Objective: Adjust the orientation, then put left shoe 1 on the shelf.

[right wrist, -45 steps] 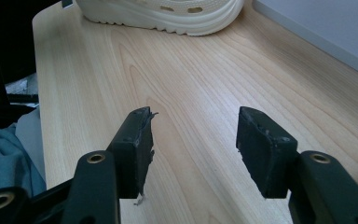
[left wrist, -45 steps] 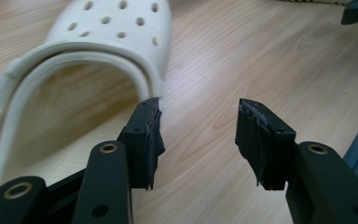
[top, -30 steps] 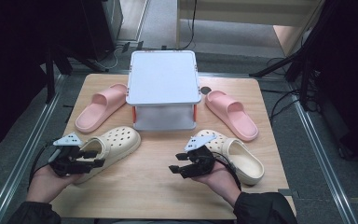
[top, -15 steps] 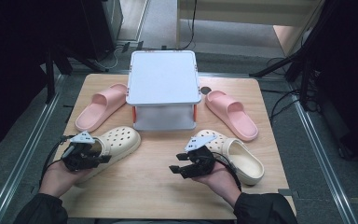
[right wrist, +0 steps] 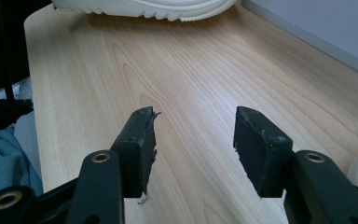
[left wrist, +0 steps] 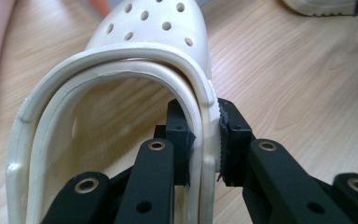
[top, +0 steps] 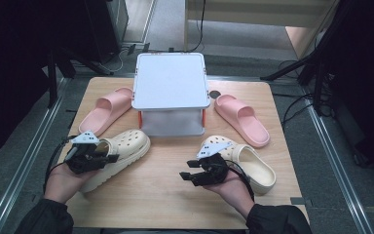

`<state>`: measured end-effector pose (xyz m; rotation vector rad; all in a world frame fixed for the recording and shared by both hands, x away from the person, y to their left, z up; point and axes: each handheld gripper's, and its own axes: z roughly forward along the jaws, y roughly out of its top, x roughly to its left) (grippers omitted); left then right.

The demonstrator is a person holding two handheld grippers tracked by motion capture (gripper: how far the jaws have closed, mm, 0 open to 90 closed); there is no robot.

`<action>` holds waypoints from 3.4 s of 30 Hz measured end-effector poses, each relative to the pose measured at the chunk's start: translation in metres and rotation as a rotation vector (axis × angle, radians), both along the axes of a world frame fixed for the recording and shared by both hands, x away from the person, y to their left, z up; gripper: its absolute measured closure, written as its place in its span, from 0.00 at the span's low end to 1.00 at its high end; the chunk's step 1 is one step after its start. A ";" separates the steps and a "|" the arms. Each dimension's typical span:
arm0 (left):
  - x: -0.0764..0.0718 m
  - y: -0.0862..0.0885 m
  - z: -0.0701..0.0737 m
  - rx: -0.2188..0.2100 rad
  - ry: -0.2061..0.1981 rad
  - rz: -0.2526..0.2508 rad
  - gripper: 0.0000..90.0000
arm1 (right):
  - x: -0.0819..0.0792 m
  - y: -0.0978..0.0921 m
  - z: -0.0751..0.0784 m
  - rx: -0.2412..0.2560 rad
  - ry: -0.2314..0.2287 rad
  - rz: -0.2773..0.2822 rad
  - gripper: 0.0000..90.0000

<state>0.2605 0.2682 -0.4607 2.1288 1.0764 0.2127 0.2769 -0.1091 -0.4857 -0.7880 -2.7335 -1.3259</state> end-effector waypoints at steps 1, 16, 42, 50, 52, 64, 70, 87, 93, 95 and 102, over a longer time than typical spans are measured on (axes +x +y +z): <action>0.000 -0.003 0.001 0.001 -0.008 -0.013 0.86 | -0.001 -0.001 0.000 0.000 0.003 -0.008 0.54; 0.015 -0.072 0.005 -0.003 0.022 -0.198 0.86 | -0.011 -0.020 0.001 0.009 -0.009 -0.086 0.54; 0.019 -0.114 -0.017 0.026 0.102 -0.353 0.72 | -0.011 -0.011 -0.008 0.013 -0.015 -0.141 0.56; 0.015 -0.090 0.005 -0.022 0.072 -0.335 0.72 | -0.008 -0.005 -0.006 0.011 -0.029 -0.155 0.62; 0.014 -0.082 0.013 -0.023 0.056 -0.316 0.77 | -0.007 -0.003 -0.005 0.011 -0.035 -0.147 0.67; 0.040 -0.031 -0.004 -0.007 0.070 -0.169 0.95 | 0.000 0.022 -0.009 0.041 0.013 -0.117 1.00; 0.045 -0.027 -0.014 0.030 0.079 -0.155 0.94 | 0.002 0.033 -0.015 0.014 0.007 -0.112 1.00; 0.039 -0.029 -0.029 0.012 0.121 -0.129 0.99 | 0.007 0.037 -0.019 0.010 0.009 -0.081 0.99; 0.037 -0.028 -0.030 -0.005 0.133 -0.129 1.00 | 0.007 0.036 -0.019 0.008 0.013 -0.080 0.99; 0.035 -0.028 -0.030 -0.009 0.137 -0.132 1.00 | 0.007 0.036 -0.019 0.010 0.017 -0.083 0.99; 0.024 -0.033 -0.029 0.002 0.141 -0.168 1.00 | 0.010 0.034 -0.019 0.010 0.016 -0.100 0.99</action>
